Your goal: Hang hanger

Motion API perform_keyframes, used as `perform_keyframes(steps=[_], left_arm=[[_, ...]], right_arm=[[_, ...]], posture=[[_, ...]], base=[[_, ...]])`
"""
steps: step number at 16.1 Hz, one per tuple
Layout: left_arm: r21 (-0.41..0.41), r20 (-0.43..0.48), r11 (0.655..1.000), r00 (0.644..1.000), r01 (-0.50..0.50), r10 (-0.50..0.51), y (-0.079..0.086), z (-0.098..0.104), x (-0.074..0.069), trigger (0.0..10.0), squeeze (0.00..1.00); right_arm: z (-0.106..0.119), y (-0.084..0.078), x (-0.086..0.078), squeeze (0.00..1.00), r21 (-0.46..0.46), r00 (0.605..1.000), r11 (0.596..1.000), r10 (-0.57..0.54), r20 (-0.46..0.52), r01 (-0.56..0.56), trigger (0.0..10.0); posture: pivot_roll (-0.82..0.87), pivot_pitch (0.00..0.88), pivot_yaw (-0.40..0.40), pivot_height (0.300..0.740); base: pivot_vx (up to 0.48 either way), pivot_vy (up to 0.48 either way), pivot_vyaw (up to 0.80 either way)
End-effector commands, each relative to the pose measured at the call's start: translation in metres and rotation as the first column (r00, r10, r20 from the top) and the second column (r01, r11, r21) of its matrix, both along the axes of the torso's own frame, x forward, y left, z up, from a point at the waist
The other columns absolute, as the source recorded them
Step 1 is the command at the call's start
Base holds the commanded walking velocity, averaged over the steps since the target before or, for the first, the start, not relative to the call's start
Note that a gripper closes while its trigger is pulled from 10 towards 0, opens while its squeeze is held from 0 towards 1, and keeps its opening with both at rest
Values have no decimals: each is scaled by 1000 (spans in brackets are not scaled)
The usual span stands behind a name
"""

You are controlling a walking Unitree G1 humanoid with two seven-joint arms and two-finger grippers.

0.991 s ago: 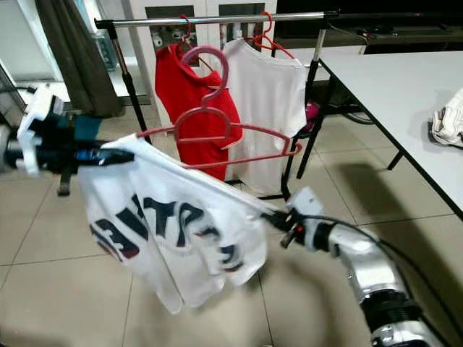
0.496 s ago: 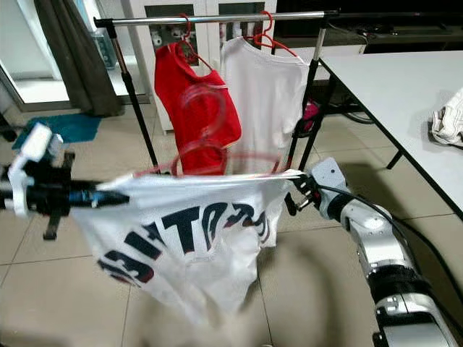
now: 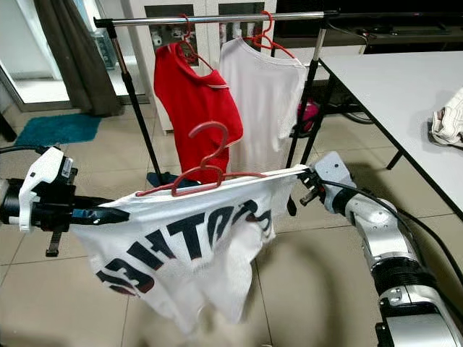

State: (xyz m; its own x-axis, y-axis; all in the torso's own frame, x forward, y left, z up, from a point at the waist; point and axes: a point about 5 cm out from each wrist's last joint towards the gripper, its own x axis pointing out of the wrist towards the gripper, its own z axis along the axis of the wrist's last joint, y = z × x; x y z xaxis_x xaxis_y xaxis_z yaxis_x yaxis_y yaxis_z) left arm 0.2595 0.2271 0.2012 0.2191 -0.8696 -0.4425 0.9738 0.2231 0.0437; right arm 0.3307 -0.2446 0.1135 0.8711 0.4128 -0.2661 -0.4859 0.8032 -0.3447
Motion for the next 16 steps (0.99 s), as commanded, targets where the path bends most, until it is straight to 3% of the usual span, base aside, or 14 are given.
perform_keyframes(steps=[1,4,6,9,15,16], left_arm=[[106,7,993,999,-42,42,17,2,-3,0,0],[96,90,992,993,-79,70,7,-1,4,0,0],[93,151,990,984,-104,89,-8,-8,16,0,0],[102,169,989,981,-109,90,-19,-20,29,0,0],[48,177,997,983,-65,56,-32,-21,33,0,0],[37,166,998,985,-42,36,-34,-21,31,0,0]], right_arm=[[10,-49,-5,0,-34,975,975,-221,8,221,0],[16,-39,-1,0,-36,987,987,-159,27,159,0],[22,-18,0,0,-52,998,997,-47,43,50,0],[25,6,-7,0,-96,996,992,82,46,-78,0],[27,39,-11,0,-88,982,980,182,57,-177,0],[28,45,-11,0,-81,980,980,187,60,-182,2392]], posture=[[-157,0,41,740],[-158,0,37,740],[-162,0,38,740],[-173,0,49,740],[-178,0,63,740],[-175,0,61,740]], base=[[0,0,0],[0,0,0],[0,0,0],[0,0,0],[0,0,0],[0,0,0]])
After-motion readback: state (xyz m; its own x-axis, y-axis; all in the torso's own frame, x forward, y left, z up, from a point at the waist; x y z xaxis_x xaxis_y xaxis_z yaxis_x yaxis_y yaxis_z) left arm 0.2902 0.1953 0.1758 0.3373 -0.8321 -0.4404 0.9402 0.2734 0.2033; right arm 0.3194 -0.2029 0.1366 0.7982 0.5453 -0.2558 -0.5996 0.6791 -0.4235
